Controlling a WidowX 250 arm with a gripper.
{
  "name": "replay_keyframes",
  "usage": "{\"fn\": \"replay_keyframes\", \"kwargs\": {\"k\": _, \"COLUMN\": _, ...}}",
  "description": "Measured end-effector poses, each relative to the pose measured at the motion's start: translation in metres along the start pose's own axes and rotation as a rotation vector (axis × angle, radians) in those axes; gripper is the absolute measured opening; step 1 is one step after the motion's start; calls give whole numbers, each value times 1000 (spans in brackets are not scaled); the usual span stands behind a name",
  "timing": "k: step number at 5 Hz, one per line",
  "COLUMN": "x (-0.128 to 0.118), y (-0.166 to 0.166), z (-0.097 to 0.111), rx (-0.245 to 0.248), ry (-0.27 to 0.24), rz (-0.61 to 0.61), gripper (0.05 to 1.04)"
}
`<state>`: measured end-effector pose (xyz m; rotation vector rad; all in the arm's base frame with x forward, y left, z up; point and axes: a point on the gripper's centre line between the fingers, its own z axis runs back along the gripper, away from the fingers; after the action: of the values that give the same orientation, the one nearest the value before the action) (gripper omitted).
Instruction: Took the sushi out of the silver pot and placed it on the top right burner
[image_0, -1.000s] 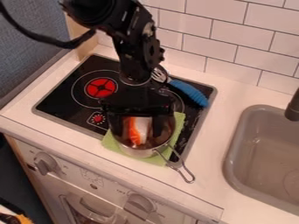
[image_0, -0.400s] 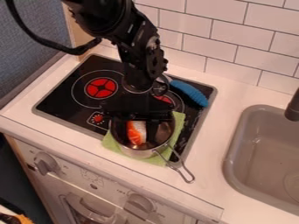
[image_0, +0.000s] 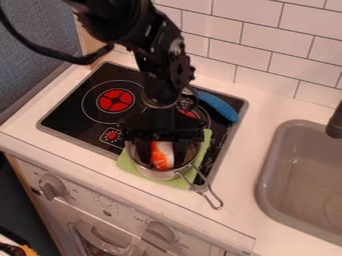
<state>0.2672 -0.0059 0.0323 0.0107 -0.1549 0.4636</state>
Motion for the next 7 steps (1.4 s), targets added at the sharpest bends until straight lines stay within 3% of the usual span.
{"fn": "replay_keyframes", "kwargs": {"k": 3, "x": 54, "y": -10, "z": 68, "rx": -139, "ry": -122, "rz": 100, "gripper": 631}}
{"fn": "replay_keyframes", "kwargs": {"k": 4, "x": 76, "y": -1, "z": 67, "rx": -154, "ry": -111, "rz": 151, "gripper": 631}}
{"fn": "replay_keyframes", "kwargs": {"k": 5, "x": 89, "y": 3, "z": 53, "rx": -135, "ry": -100, "rz": 140, "gripper": 631}}
{"fn": "replay_keyframes", "kwargs": {"k": 7, "x": 107, "y": 6, "z": 9, "rx": -52, "ry": -68, "rz": 122, "gripper": 631}}
